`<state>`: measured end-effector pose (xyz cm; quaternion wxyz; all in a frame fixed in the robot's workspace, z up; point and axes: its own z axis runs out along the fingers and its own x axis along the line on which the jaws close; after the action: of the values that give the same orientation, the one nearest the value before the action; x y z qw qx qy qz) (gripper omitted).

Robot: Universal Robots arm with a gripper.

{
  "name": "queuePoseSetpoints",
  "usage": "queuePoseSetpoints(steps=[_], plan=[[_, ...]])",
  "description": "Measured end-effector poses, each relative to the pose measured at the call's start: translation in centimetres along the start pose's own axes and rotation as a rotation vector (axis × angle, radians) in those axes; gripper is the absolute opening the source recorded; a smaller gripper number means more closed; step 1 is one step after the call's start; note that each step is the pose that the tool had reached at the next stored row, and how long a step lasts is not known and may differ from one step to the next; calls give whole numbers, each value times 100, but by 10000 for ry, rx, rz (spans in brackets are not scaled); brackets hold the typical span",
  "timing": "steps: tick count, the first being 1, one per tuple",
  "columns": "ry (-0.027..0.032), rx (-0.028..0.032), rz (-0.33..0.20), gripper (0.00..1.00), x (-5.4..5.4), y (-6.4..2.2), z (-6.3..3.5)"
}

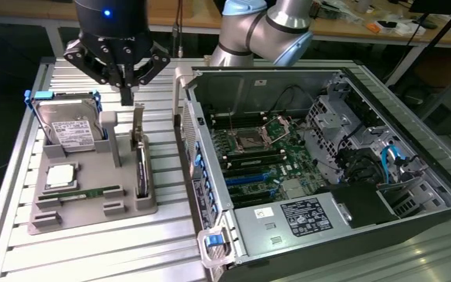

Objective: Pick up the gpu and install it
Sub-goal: 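Reach for the gpu, then pick up the gpu and move the gpu toward the slot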

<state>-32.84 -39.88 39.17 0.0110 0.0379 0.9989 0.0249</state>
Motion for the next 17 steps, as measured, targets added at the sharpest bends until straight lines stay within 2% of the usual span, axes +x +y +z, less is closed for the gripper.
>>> queuePoseSetpoints(steps=[3,17], plan=[[7,-5,2,11,91,-7,1],[9,-5,1,11,91,-7,0]])
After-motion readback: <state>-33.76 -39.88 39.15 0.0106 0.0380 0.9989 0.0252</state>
